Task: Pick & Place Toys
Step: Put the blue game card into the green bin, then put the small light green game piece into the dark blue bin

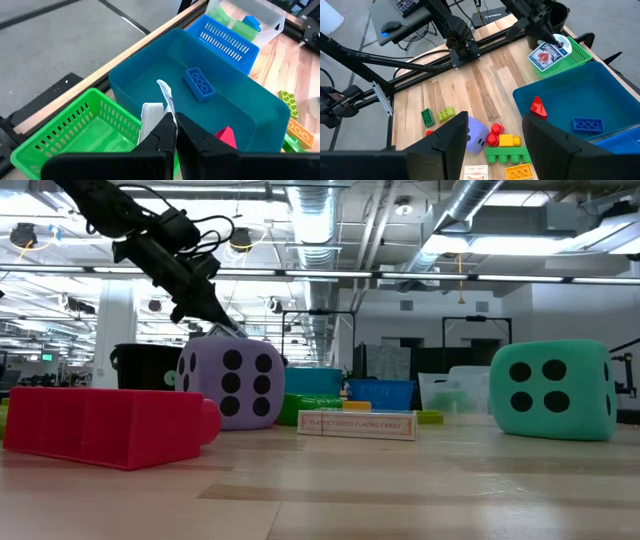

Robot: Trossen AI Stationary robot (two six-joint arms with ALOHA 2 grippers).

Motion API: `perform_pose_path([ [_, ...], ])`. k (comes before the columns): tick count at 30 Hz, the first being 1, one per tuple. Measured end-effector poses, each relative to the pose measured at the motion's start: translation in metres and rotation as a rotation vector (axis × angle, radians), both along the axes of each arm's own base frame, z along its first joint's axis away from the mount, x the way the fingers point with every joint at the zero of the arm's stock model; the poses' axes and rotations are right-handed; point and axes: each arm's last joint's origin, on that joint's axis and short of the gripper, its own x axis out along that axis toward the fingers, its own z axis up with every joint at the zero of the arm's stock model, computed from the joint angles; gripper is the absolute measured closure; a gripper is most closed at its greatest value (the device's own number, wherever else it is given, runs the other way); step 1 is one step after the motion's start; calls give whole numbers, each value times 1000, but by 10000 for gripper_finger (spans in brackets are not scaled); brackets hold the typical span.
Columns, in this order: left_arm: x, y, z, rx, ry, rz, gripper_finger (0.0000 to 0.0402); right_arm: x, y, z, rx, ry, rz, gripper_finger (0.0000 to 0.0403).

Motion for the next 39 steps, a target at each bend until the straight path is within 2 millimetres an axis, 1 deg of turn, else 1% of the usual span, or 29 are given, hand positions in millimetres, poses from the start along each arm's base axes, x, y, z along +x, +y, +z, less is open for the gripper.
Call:
perform_pose_path([
  [8, -2, -3, -10, -13, 10, 0, 401, 0, 0, 0, 0, 0, 0, 219],
  [11, -2, -3, -10, -14, 10, 0, 401, 0, 0, 0, 0, 0, 0, 219],
  [14, -2, -3, -10, -30, 2, 12, 391, 0, 0, 0, 0, 0, -1, 219],
  [17, -2, -3, -10, -35, -3, 16, 370, 0, 0, 0, 0, 0, -1, 219],
  [28, -2, -3, -10, -59, -15, 35, 269, 0, 0, 0, 0, 0, -1, 219],
  [32, -1, -4, -10, -121, -57, 45, 242, 0, 0, 0, -2, 0, -4, 219],
  [35, 2, -7, -6, -191, -141, -34, 228, 0, -1, 0, -9, 1, -14, 219],
  [37, 5, -12, 0, -214, -202, -110, 222, 0, -1, 0, -10, 1, -15, 219],
  [39, 8, -21, 10, -199, -251, -194, 218, 0, -1, 0, -11, 1, -17, 219],
])
